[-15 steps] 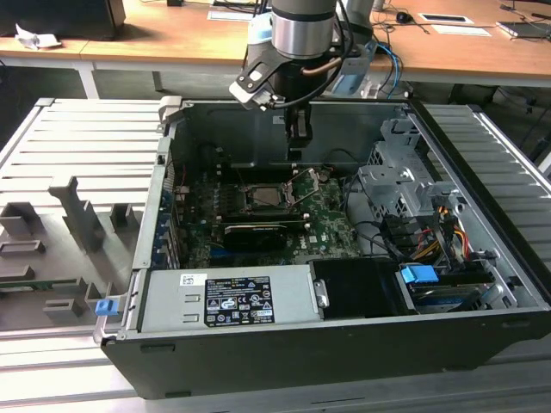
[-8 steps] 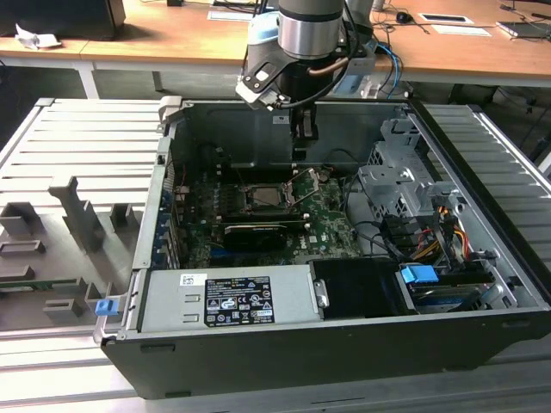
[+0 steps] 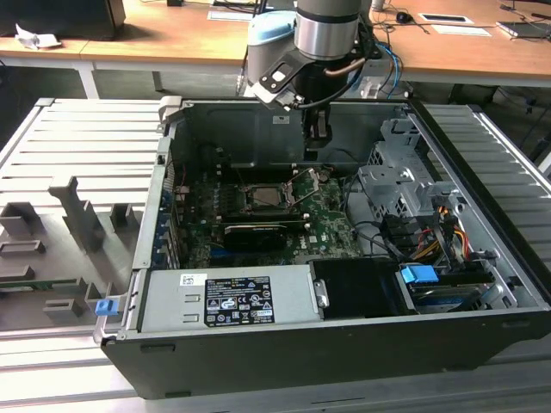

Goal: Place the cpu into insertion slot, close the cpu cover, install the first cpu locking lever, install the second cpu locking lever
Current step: 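Close the cpu cover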

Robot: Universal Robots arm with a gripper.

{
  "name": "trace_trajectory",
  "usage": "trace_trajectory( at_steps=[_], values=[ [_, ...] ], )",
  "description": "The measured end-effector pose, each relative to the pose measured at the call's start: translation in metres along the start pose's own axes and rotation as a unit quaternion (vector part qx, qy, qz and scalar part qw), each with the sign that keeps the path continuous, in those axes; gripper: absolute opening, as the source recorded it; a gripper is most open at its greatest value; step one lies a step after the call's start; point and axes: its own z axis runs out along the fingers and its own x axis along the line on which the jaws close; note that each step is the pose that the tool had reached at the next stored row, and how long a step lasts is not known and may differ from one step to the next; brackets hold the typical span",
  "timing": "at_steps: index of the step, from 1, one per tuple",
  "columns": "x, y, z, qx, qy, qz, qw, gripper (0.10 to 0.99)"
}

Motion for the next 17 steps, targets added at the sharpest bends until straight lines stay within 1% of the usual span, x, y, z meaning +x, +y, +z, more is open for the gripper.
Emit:
trace_trajectory(
  at_steps=[1,3,4,5,7,8,11,12,13,15,16,17],
  values=[
    [0.0,0.0048,0.0019,0.0008,-0.0001,0.0,1.0,0.106],
    [0.0,0.0055,0.0038,0.0003,0.0,0.0,1.0,0.106],
    [-0.0001,0.0057,0.0059,-0.0013,-0.0001,0.0,1.0,0.106],
    [-0.0001,0.0061,0.0079,-0.0015,-0.0001,-0.001,1.0,0.106],
    [-0.0001,0.0062,0.0083,-0.0016,-0.0002,-0.001,1.0,0.106],
    [-0.0001,0.0063,0.009,-0.0025,-0.0004,-0.001,1.0,0.106],
    [-0.0001,0.0087,0.011,-0.0038,-0.0008,-0.001,1.0,0.106],
    [-0.0001,0.011,0.013,-0.0044,-0.0008,-0.001,1.0,0.106],
    [-0.0001,0.0149,0.0162,-0.0045,-0.0008,-0.001,1.0,0.106],
    [-0.0001,0.0248,0.0226,-0.0045,-0.001,-0.001,1.0,0.106],
    [0.0,0.0274,0.0246,-0.005,-0.001,-0.001,1.0,0.106],
    [0.0002,0.0285,0.0267,-0.0051,-0.001,-0.001,1.0,0.106]
  ],
)
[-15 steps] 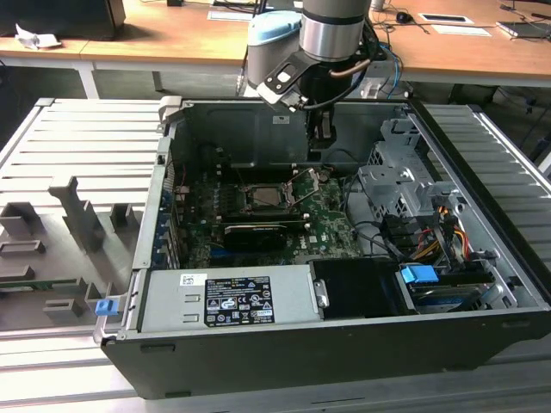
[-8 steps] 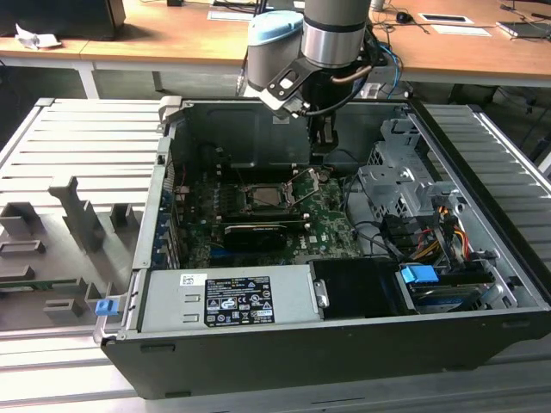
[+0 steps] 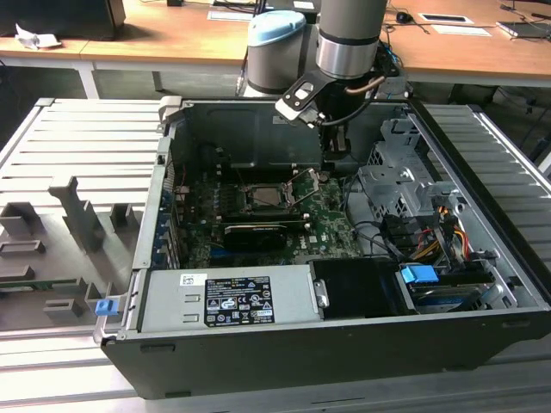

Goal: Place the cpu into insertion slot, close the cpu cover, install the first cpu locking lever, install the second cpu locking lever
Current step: 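Close the cpu cover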

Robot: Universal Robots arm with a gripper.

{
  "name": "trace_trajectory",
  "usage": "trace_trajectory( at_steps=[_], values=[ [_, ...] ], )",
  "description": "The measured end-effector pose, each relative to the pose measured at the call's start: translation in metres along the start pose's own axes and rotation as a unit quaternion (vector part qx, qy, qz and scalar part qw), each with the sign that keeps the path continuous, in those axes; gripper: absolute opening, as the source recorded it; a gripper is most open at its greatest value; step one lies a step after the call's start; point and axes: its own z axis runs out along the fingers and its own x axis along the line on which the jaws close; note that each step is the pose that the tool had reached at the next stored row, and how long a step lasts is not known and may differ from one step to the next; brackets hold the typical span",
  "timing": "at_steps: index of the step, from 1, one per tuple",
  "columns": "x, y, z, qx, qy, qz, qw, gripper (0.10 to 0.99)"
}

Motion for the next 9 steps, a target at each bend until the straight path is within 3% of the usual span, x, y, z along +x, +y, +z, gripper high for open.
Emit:
trace_trajectory(
  at_steps=[5,9],
  values=[
    [0.0006,0.0082,0.0122,0.0001,0.0,0.0,1.0,0.106],
    [0.0007,0.0062,0.0197,0.0001,0.0,0.0,1.0,0.106]
  ],
)
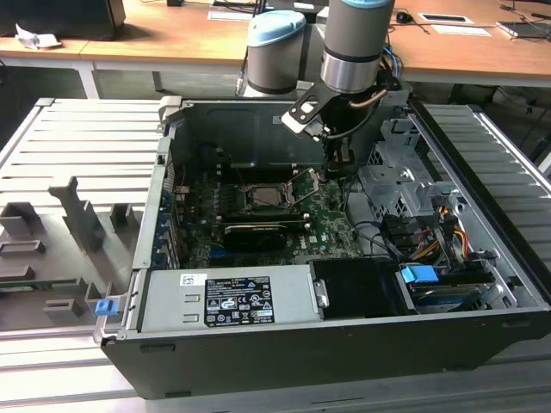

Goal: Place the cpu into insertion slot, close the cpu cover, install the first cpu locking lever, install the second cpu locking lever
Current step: 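Close the cpu cover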

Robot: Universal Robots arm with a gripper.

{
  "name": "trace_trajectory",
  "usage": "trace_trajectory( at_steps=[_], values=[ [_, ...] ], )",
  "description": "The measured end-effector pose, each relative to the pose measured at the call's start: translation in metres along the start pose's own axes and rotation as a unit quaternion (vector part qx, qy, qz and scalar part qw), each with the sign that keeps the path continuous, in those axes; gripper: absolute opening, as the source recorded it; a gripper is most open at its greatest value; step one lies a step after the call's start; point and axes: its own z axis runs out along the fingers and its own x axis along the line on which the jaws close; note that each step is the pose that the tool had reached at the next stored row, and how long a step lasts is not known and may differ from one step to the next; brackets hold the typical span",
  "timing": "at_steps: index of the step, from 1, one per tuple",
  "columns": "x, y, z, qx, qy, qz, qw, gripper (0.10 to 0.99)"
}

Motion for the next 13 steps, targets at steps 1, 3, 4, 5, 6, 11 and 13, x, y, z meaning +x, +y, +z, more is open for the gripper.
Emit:
trace_trajectory(
  at_steps=[1,3,4,5,6,11,13],
  values=[
    [0.0,-0.0009,0.0011,0.0,0.0,0.0,1.0,0.106],
    [-0.0001,-0.0041,0.0015,0.0005,-0.0001,0.0,1.0,0.106],
    [-0.0001,-0.007,0.0013,0.0014,-0.0001,0.0,1.0,0.106],
    [-0.0001,-0.0142,-0.002,0.0022,-0.0001,0.0,1.0,0.106],
    [-0.0001,-0.0179,-0.0052,0.0023,0.0,0.0,1.0,0.106],
    [-0.0004,-0.046,-0.0097,0.0022,0.0008,0.0,1.0,0.106],
    [-0.0006,-0.061,-0.0102,0.0013,0.0013,0.0,1.0,0.106]
  ],
)
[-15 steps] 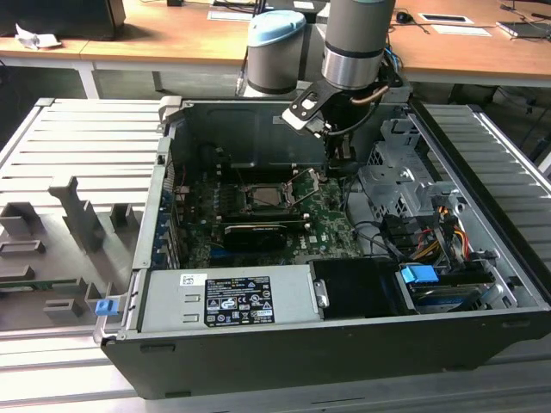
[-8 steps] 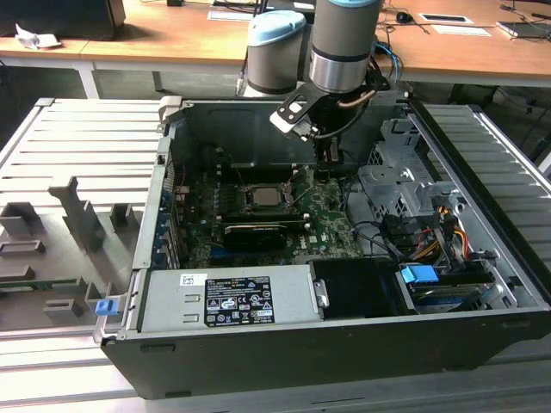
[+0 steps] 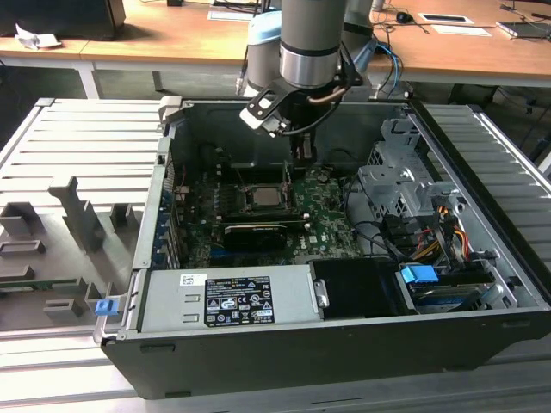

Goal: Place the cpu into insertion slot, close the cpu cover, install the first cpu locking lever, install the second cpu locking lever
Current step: 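Close the cpu cover, then install the first cpu locking lever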

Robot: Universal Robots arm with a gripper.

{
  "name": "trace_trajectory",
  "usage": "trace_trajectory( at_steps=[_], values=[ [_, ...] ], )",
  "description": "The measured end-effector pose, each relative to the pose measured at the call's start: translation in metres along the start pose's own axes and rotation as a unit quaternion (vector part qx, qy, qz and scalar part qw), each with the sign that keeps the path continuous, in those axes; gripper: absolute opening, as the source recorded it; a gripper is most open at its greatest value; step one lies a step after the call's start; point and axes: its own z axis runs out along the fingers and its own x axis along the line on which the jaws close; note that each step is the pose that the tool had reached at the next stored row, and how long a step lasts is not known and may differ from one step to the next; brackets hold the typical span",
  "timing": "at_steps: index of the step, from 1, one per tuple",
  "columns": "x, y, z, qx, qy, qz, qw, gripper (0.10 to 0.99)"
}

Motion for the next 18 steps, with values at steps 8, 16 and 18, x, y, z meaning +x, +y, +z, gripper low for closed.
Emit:
trace_trajectory(
  at_steps=[8,16,18],
  values=[
    [-0.0006,-0.037,0.0176,-0.0027,0.0004,-0.004,1.0,0.106],
    [-0.0009,-0.0435,0.0246,-0.0026,0.0018,-0.013,0.9999,0.106],
    [-0.0008,-0.0452,0.0246,-0.0034,0.0018,-0.013,0.9999,0.106]
  ],
)
